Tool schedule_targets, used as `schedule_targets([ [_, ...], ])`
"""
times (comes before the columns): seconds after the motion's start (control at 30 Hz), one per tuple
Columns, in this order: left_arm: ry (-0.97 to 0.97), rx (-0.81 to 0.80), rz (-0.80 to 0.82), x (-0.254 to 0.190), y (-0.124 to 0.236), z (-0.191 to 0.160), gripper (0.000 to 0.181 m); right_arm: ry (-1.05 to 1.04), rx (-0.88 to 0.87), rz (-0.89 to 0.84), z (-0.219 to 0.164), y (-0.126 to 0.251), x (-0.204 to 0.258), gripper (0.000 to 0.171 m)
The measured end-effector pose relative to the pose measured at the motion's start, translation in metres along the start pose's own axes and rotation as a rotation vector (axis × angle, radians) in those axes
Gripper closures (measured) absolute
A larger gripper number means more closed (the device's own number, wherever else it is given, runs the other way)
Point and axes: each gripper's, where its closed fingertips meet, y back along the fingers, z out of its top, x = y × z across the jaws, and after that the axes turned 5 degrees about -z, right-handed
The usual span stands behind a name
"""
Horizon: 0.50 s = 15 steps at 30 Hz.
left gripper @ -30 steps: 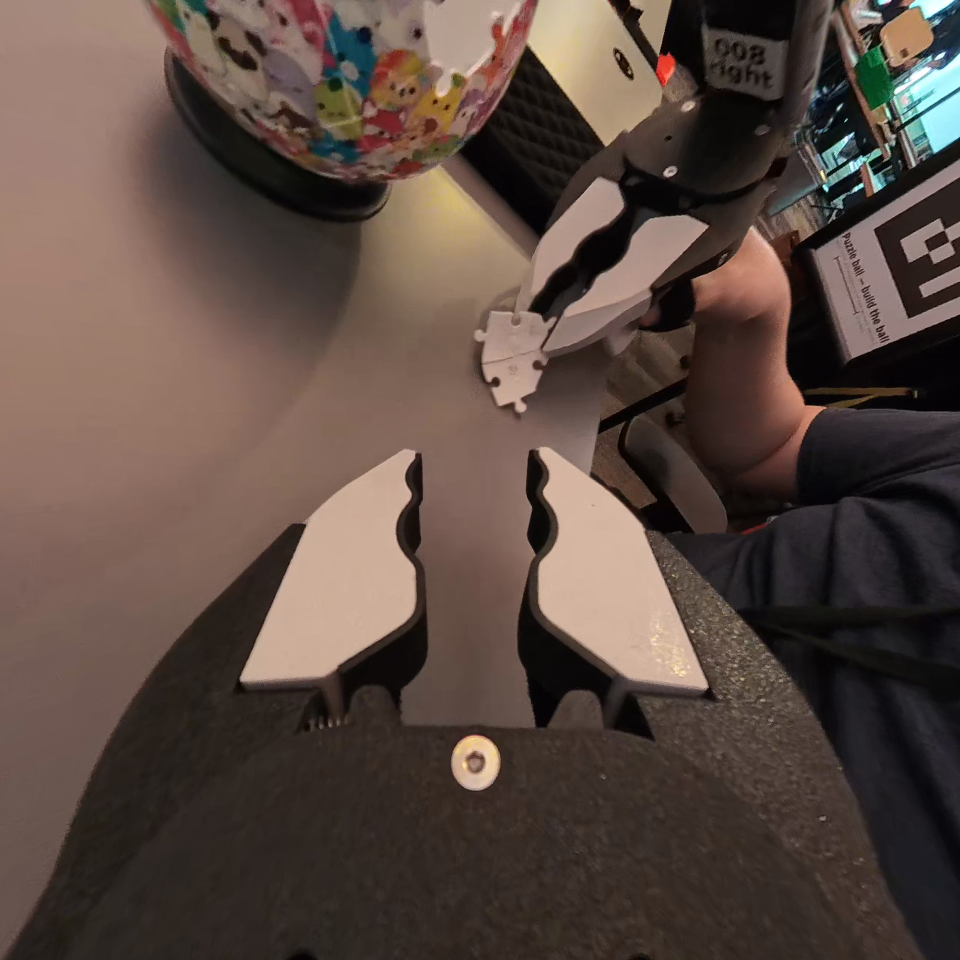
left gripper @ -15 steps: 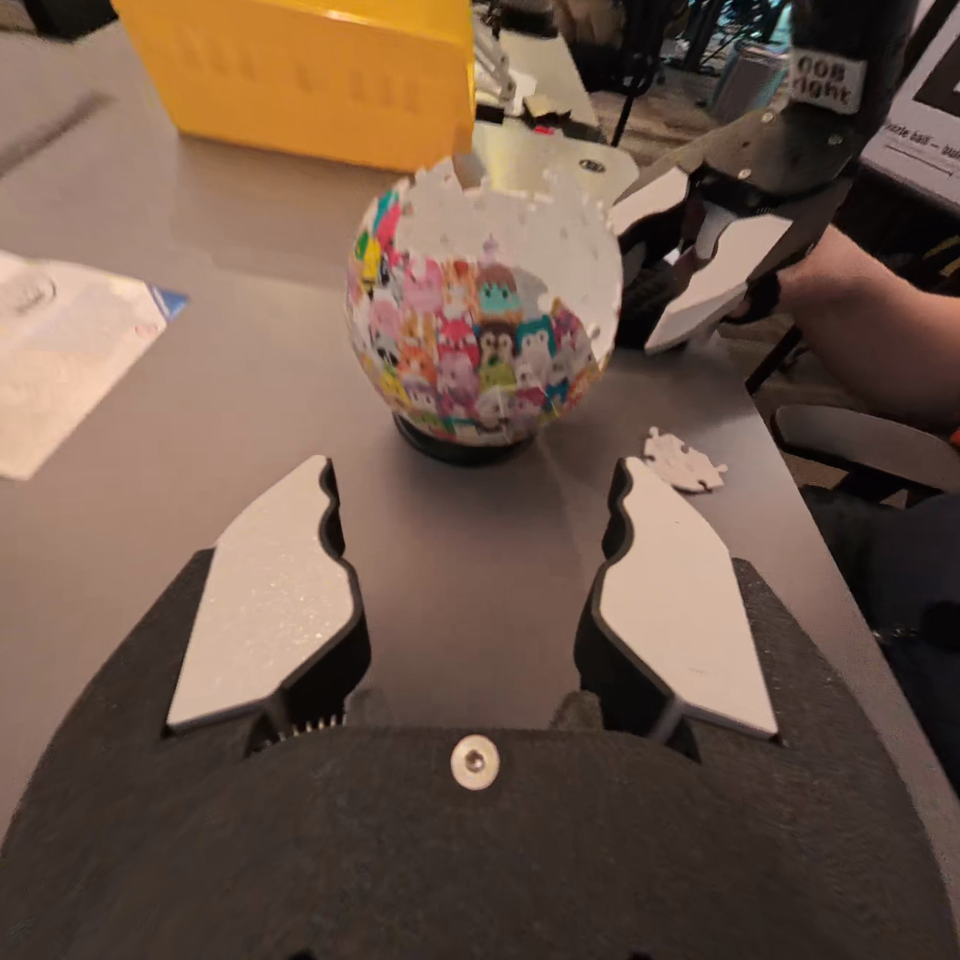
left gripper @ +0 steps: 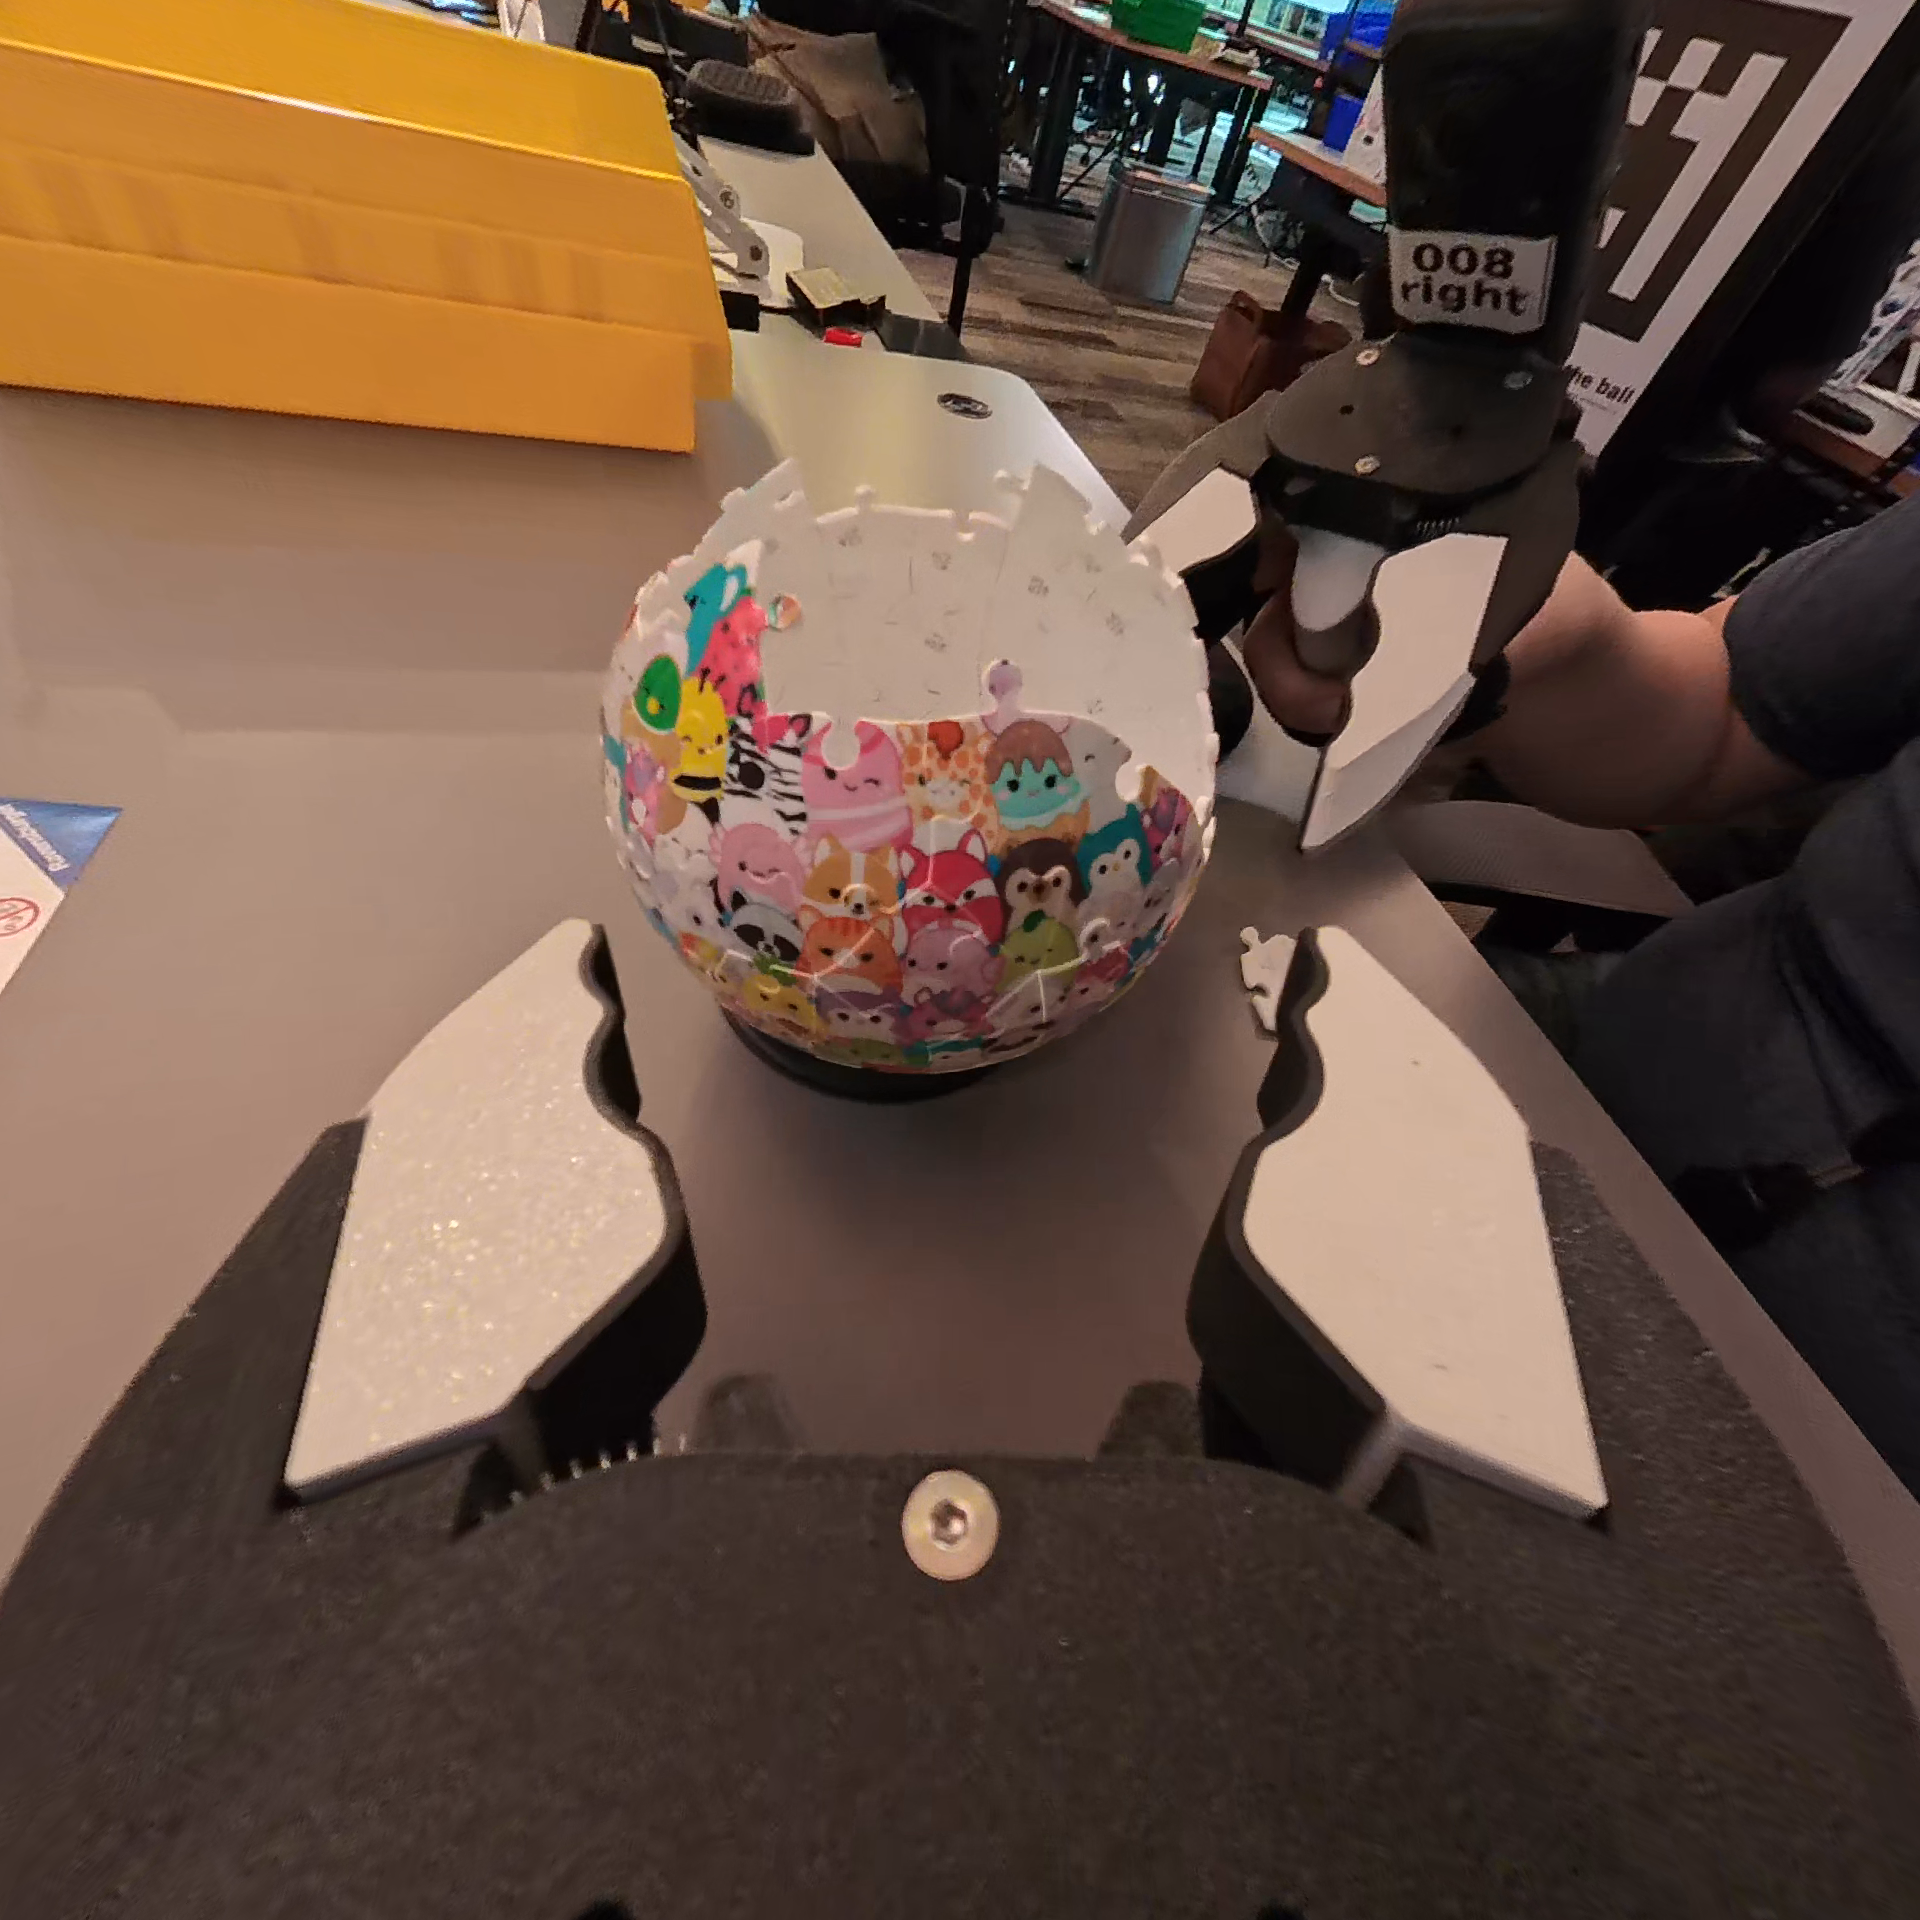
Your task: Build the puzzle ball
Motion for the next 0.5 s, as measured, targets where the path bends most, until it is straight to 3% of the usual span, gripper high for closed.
schedule_targets([
  [0.5, 0.032, 0.018, 0.001, -0.023, -0.001, -0.008, 0.063, -0.019, 0.042, 0.019, 0.003, -0.01, -0.016, 0.093],
])
